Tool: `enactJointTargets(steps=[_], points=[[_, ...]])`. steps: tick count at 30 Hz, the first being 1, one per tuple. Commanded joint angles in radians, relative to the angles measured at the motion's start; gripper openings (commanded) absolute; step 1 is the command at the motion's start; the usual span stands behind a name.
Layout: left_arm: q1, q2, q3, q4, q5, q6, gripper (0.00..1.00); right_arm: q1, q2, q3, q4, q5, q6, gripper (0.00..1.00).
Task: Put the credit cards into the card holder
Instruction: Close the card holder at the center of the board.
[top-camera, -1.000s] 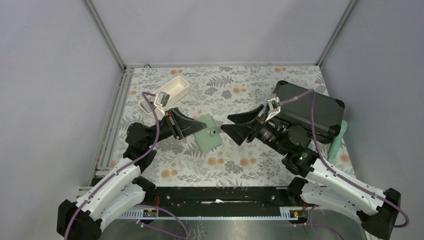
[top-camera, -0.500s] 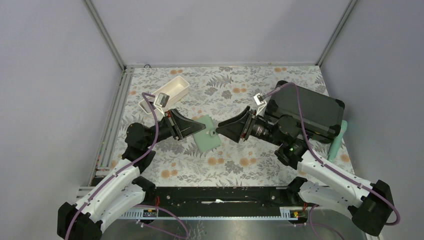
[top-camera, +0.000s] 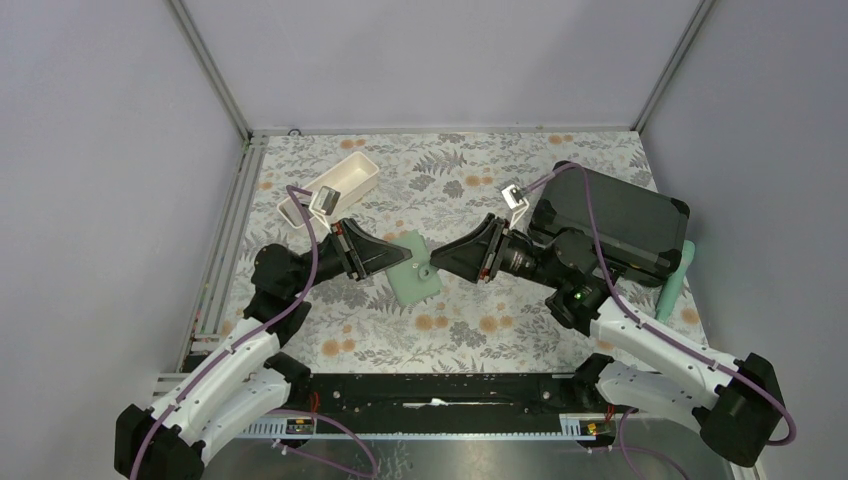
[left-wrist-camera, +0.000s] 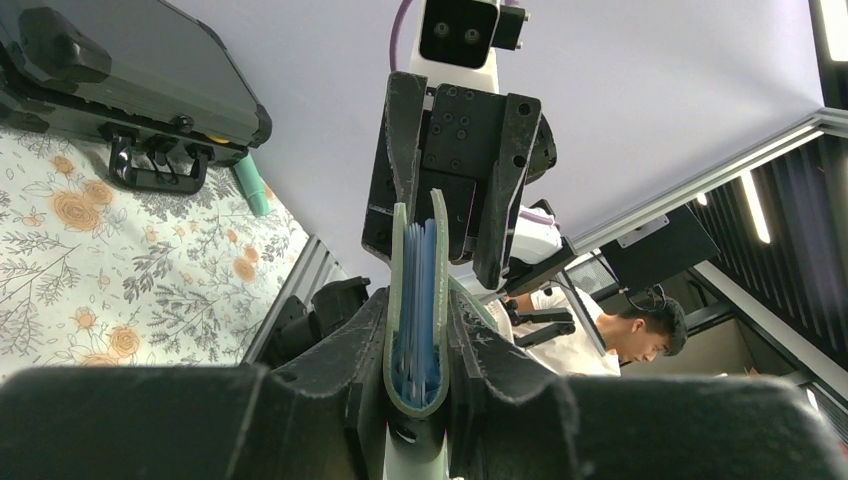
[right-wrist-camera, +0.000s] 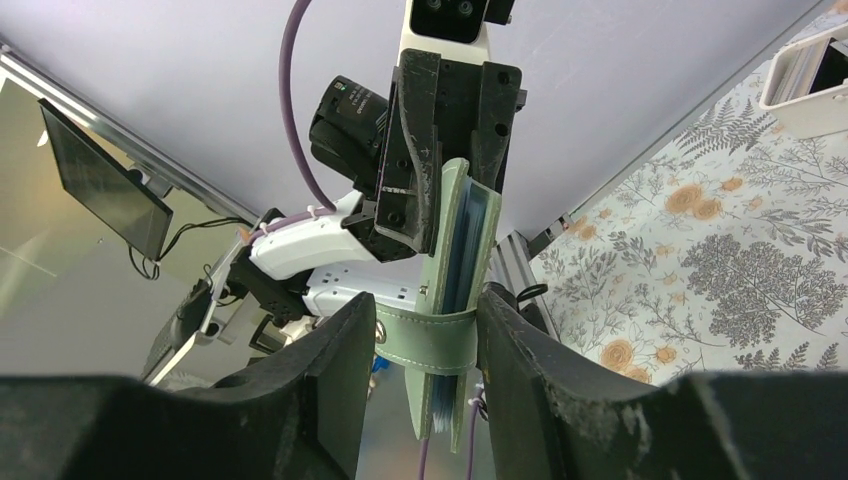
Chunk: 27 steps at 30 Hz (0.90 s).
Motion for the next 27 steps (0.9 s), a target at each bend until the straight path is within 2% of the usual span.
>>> enactJointTargets(steps=[1, 12, 27], points=[[0.006, -0.011, 0.026, 0.01, -0.013, 0.003, 0.0, -0.004, 0.004, 0.007, 0.045, -0.036, 0.009, 0.48], [0.006, -0.005, 0.035, -0.005, -0.012, 0.008, 0.0, -0.004, 0.003, 0.002, -0.045, -0.026, -0.052, 0.58], [0.006, -0.003, 0.035, -0.001, -0.004, 0.002, 0.0, -0.003, -0.005, -0.025, -0.046, -0.029, -0.053, 0.59]])
